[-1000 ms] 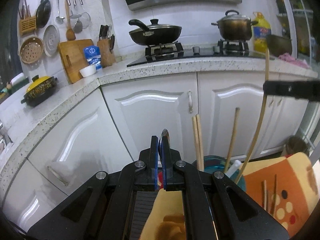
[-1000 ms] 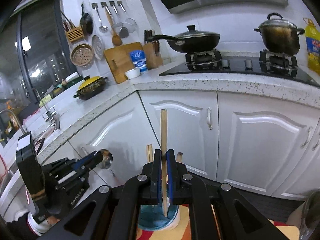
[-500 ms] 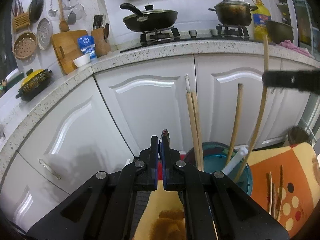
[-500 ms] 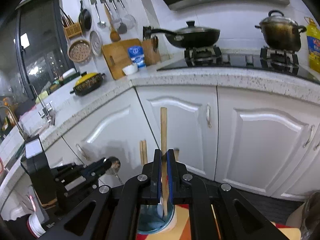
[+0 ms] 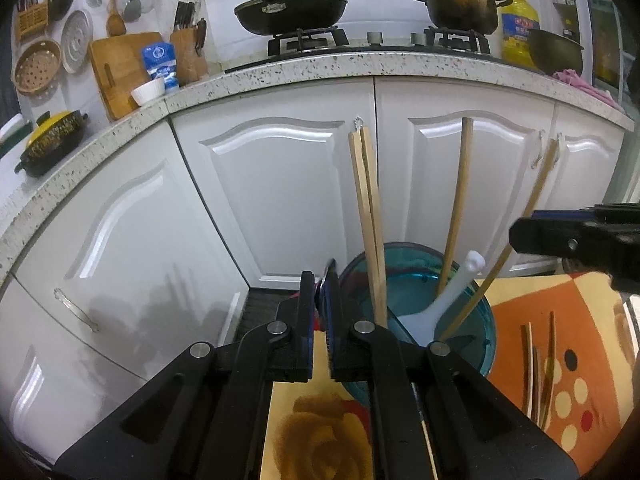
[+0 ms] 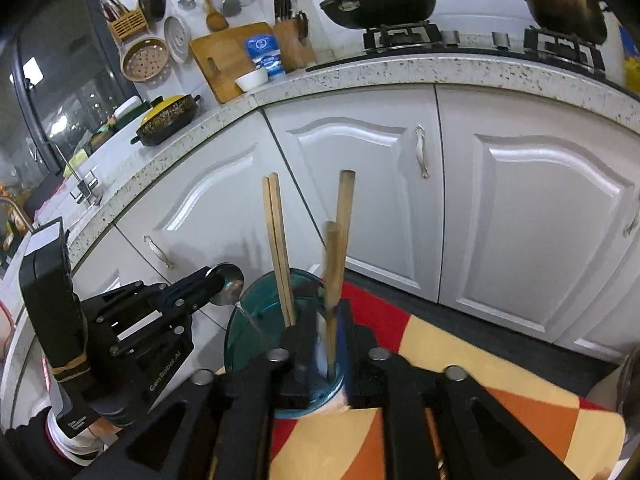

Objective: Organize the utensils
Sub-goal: 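Lower the metal spoon and chopstick into the holder and open both grippers, then move both open grippers back down to the remaining utensils on the cloth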

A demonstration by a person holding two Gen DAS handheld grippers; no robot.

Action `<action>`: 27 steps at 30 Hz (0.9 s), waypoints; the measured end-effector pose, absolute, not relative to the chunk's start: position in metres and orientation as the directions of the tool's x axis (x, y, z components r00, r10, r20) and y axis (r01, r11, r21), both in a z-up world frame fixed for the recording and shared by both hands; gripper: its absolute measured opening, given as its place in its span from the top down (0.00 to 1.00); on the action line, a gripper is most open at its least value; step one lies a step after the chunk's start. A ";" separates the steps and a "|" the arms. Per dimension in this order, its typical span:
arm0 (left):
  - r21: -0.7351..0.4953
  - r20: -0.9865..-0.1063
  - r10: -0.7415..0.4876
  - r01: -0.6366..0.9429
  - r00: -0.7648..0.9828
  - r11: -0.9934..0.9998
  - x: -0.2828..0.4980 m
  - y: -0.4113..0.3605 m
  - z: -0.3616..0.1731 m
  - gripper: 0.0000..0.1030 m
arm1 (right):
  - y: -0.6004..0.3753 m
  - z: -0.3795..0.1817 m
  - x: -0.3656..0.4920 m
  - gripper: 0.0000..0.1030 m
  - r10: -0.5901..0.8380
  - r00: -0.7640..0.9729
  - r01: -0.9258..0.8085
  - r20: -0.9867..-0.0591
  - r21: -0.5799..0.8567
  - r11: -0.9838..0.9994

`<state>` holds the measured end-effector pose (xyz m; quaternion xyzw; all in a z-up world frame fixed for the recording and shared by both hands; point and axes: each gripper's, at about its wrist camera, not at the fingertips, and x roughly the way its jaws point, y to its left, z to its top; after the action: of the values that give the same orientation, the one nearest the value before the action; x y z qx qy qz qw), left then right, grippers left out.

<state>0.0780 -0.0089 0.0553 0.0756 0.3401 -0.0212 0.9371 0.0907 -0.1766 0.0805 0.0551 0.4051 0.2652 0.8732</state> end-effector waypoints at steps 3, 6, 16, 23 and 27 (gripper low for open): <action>0.106 -0.645 -0.008 0.100 0.764 0.989 0.075 -0.008 0.056 0.79 | -0.181 0.080 0.084 0.72 0.503 0.525 -0.419 -0.686 0.306 0.855; 0.091 -0.642 -0.018 0.100 0.767 0.991 0.069 -0.007 0.059 0.74 | -0.186 0.079 0.080 0.71 0.499 0.519 -0.411 -0.693 0.309 0.857; 0.038 -0.635 -0.039 0.082 0.771 0.996 0.040 -0.004 0.069 0.65 | -0.196 0.080 0.058 0.67 0.487 0.530 -0.396 -0.695 0.305 0.866; 0.020 -0.638 -0.050 0.081 0.769 0.997 0.022 -0.012 0.069 0.64 | -0.196 0.079 0.039 0.67 0.464 0.545 -0.394 -0.699 0.275 0.877; 0.007 -0.646 -0.061 0.086 0.761 0.996 0.014 -0.018 0.066 0.64 | -0.198 0.078 0.029 0.66 0.447 0.554 -0.383 -0.703 0.261 0.886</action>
<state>0.0139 -0.0183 0.0659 0.0182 0.3436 -0.0392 0.9381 0.0285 -0.1985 0.0776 0.0389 0.4094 0.2357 0.8805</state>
